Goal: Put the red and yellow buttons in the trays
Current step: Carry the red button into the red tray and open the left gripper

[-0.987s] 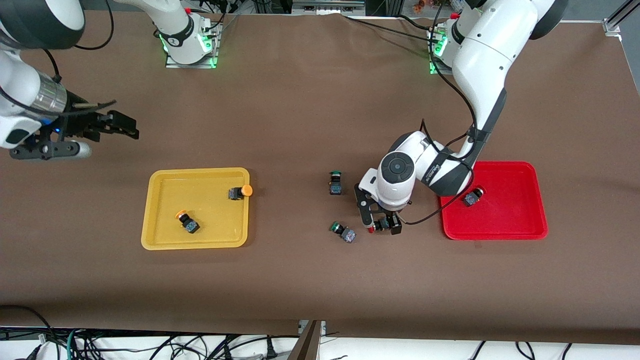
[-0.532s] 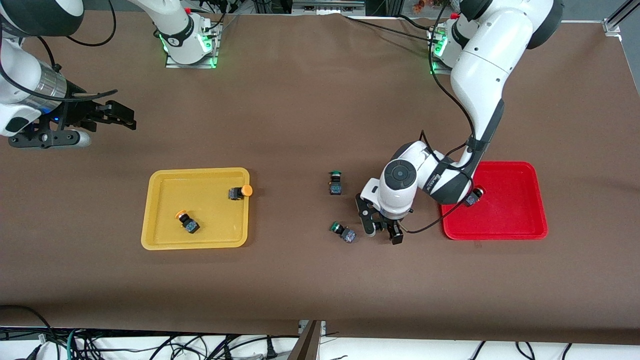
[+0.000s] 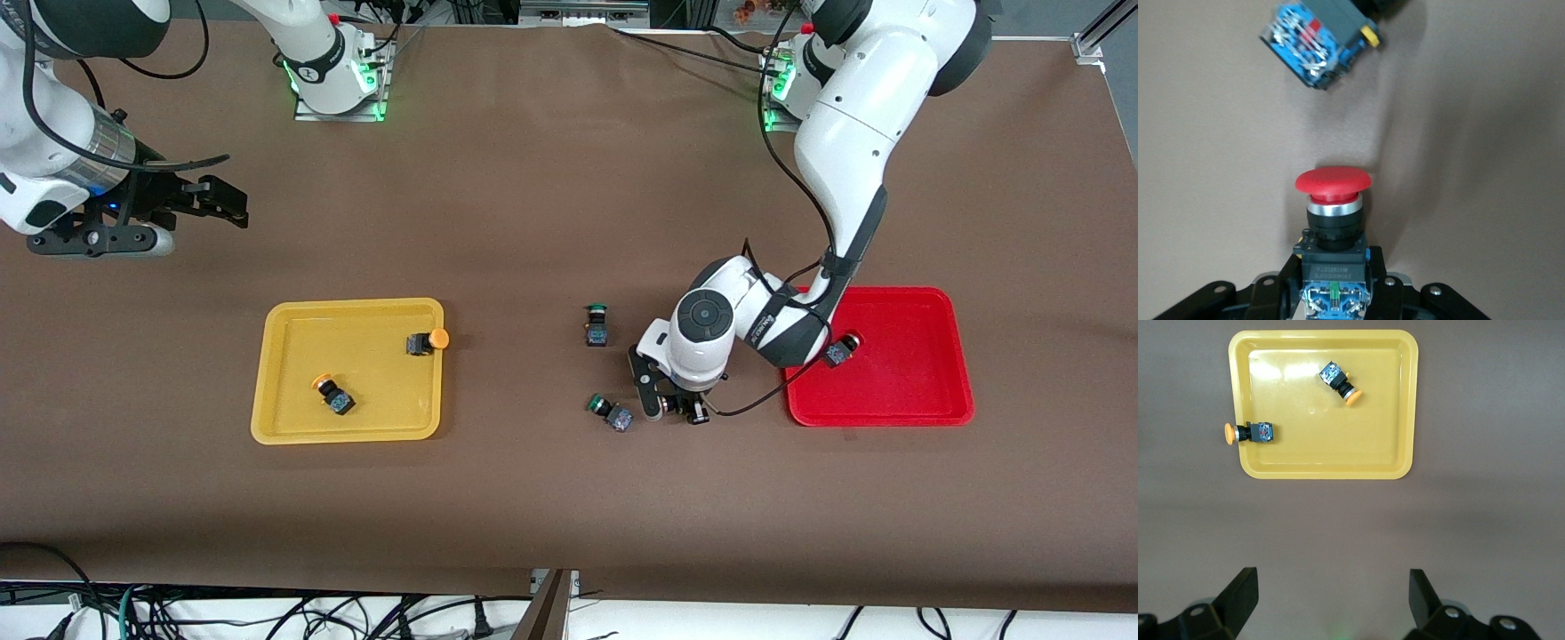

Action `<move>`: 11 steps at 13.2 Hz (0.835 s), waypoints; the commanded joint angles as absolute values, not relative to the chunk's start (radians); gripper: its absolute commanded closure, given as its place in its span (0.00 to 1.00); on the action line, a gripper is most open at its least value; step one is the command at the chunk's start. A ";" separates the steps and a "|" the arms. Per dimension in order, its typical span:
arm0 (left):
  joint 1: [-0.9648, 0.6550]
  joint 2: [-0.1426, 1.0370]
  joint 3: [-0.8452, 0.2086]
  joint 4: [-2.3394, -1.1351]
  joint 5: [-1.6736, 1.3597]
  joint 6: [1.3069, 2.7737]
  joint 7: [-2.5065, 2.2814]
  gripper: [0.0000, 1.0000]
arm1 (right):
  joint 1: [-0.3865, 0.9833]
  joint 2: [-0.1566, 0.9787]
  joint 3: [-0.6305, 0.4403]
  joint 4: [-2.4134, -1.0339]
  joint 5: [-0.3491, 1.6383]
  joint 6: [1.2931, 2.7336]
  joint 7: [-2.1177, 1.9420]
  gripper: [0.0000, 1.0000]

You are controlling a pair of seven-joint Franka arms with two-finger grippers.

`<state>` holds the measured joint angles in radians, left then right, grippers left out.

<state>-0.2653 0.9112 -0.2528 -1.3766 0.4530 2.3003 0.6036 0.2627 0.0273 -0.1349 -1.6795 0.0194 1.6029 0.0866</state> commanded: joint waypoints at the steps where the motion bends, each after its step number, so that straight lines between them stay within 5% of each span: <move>1: -0.229 0.868 -0.268 -1.353 0.471 2.214 0.595 0.97 | 0.242 -0.003 -0.112 -1.684 0.003 1.612 0.094 0.00; 7: -0.031 0.655 -0.298 -1.367 0.308 1.733 0.598 0.90 | 0.241 0.014 -0.115 -1.639 -0.002 1.598 0.092 0.00; 11: 0.197 0.646 -0.305 -1.407 0.308 1.715 0.769 0.89 | 0.235 0.034 -0.115 -1.585 -0.002 1.609 0.097 0.00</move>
